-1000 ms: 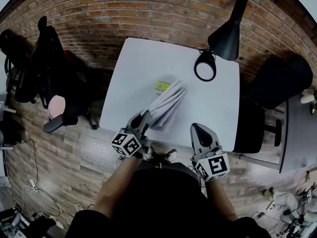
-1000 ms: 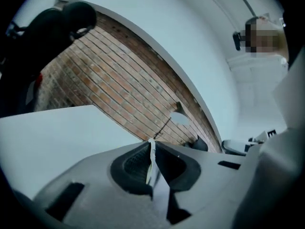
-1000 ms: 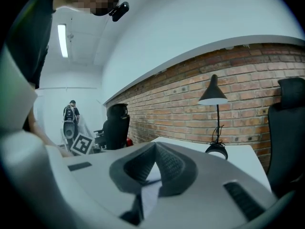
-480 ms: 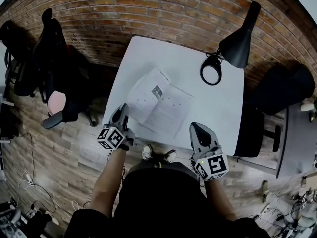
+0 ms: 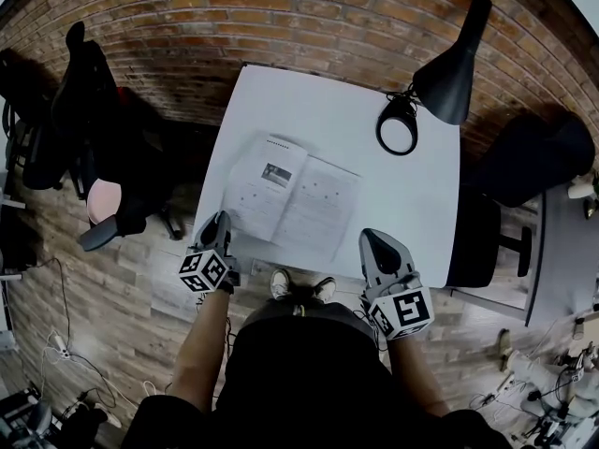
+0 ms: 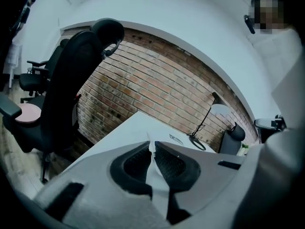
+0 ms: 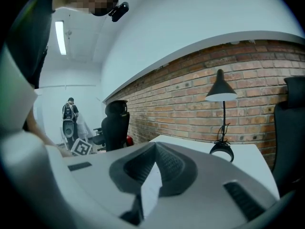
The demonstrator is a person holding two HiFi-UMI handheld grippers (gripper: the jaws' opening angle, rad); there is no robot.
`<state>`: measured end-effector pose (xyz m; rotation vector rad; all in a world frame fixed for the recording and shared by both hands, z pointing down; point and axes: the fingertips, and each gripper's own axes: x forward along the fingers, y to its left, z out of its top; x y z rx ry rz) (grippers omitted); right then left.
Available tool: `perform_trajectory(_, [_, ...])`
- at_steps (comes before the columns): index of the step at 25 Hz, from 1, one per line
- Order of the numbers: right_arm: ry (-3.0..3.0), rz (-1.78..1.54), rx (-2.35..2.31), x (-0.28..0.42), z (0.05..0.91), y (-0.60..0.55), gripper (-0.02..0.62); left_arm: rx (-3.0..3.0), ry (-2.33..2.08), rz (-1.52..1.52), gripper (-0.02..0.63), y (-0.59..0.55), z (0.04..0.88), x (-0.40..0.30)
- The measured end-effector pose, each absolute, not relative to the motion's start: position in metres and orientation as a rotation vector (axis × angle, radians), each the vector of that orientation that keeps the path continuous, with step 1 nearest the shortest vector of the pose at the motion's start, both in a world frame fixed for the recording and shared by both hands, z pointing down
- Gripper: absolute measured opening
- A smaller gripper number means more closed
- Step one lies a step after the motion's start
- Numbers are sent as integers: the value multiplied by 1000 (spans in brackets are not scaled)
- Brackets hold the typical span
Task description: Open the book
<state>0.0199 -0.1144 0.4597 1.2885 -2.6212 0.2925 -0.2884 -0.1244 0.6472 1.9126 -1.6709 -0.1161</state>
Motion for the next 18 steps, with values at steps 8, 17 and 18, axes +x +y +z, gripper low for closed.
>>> perform_trajectory(8, [-2631, 324, 1243, 14, 466, -115, 14, 1969, -1681, 260, 38, -90, 677, -281])
perform_trajectory(17, [-2663, 284, 1220, 17, 464, -105, 14, 1898, -1735, 379, 241, -81, 687, -294])
perform_trajectory(18, [-2663, 285, 1221, 18, 465, -103, 14, 1893, -1741, 364, 245, -79, 685, -295])
